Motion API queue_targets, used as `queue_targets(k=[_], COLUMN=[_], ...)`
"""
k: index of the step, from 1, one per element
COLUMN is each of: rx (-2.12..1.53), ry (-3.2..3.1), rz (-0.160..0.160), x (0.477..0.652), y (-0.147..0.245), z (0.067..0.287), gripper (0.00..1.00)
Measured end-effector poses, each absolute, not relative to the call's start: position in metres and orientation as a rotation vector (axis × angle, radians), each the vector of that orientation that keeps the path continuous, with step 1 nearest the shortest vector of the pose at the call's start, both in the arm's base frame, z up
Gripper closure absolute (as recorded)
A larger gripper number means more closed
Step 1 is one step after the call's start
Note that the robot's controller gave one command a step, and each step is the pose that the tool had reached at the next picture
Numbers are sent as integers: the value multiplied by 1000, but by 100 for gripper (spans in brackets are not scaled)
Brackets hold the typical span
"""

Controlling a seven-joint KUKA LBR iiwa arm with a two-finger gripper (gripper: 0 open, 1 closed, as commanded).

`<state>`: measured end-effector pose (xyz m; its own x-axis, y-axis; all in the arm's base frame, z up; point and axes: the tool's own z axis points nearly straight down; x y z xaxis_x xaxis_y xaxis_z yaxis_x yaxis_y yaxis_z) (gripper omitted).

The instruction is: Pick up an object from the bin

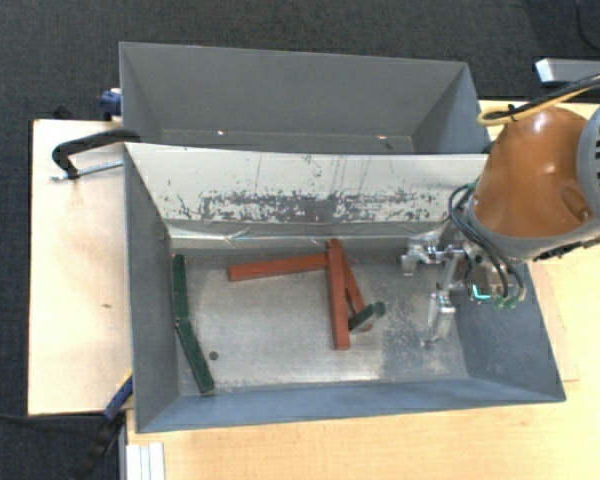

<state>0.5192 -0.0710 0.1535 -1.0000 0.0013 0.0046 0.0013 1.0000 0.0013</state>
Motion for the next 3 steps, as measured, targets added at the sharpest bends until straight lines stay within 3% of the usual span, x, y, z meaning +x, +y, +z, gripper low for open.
queue_targets(k=[2,3], rx=[-4,11], ry=[-3143,-3150], rz=[-1,0], x=[521,507], y=[-71,-55], z=[157,102], gripper=[0,0])
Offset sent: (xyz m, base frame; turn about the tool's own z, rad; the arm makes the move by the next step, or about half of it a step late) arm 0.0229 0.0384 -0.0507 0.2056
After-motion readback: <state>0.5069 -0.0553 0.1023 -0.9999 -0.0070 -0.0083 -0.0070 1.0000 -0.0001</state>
